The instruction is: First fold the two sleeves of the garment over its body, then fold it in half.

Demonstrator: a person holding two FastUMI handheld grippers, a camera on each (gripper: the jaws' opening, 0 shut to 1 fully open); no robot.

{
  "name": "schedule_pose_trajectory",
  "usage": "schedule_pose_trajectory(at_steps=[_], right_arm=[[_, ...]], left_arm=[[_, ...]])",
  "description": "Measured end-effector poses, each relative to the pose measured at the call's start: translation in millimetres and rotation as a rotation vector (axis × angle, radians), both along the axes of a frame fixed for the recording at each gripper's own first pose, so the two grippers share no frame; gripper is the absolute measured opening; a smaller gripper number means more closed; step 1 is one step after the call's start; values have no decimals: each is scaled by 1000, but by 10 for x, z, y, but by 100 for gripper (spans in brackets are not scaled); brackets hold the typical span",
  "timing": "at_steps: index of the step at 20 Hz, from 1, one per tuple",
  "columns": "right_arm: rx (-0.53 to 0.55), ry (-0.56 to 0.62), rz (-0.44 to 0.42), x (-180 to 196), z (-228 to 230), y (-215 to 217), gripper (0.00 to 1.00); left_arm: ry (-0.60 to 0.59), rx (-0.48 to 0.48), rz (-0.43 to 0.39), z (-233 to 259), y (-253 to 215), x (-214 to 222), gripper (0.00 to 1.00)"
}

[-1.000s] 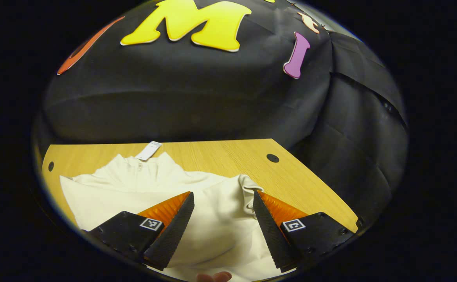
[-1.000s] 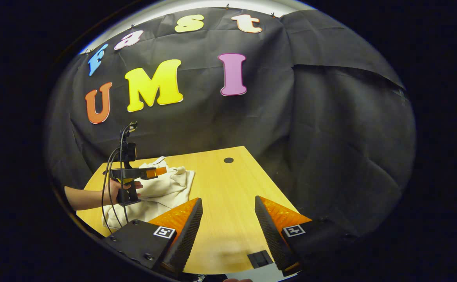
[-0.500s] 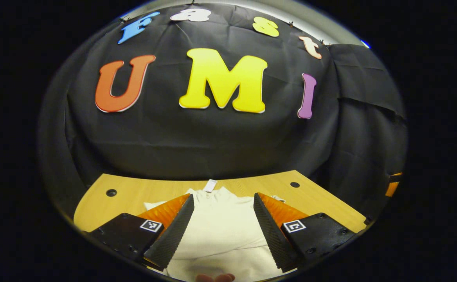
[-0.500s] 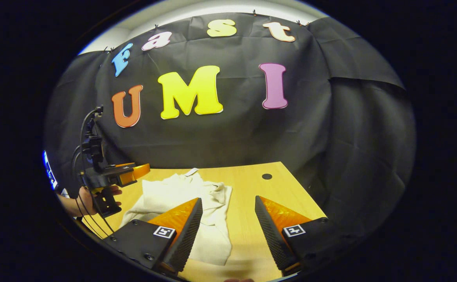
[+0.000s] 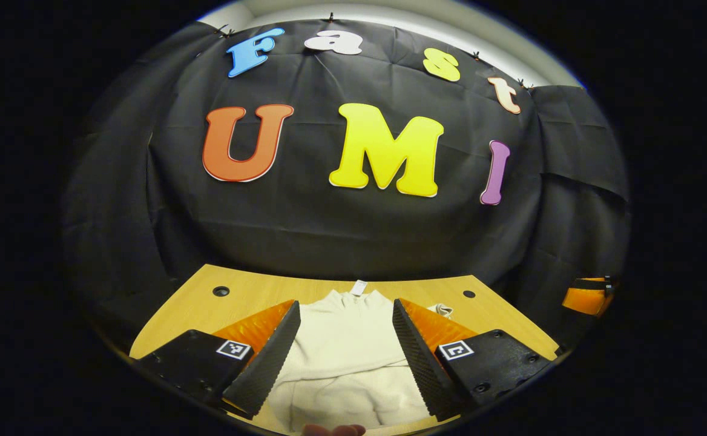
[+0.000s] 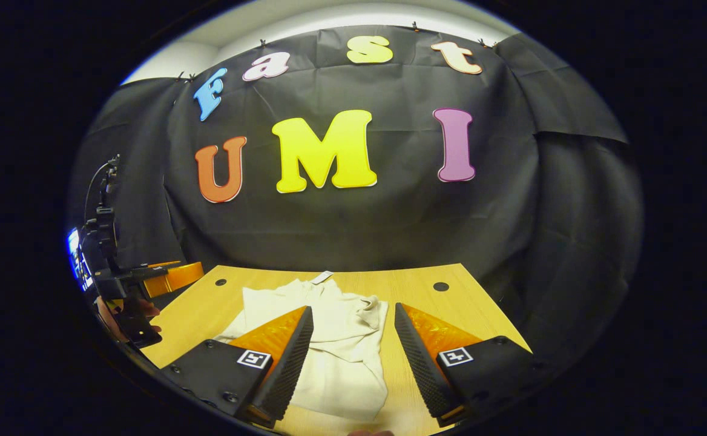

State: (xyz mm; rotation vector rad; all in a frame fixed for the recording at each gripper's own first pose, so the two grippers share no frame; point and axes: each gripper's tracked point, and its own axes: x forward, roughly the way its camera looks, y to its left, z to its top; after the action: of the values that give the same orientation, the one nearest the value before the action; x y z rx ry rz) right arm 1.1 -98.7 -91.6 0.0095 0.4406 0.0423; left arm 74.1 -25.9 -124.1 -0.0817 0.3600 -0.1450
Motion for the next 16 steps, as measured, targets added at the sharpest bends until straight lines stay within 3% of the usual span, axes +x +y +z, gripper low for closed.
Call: schedule_pose_trajectory(at_steps=[4, 8, 12, 16], right_arm=[[-4, 34, 27, 15, -151, 80, 85], [3, 120, 59, -70, -458, 80, 87], [-5, 246, 61, -280, -876, -156, 94], [-44, 369, 42, -579, -1339, -441, 95]], left_arm=[[63, 21, 35, -166, 253, -194, 96], [165, 42, 4, -492, 387, -465, 96], [318, 40, -40, -1094, 562, -852, 97], [520, -27, -42, -1778, 704, -1221, 97]])
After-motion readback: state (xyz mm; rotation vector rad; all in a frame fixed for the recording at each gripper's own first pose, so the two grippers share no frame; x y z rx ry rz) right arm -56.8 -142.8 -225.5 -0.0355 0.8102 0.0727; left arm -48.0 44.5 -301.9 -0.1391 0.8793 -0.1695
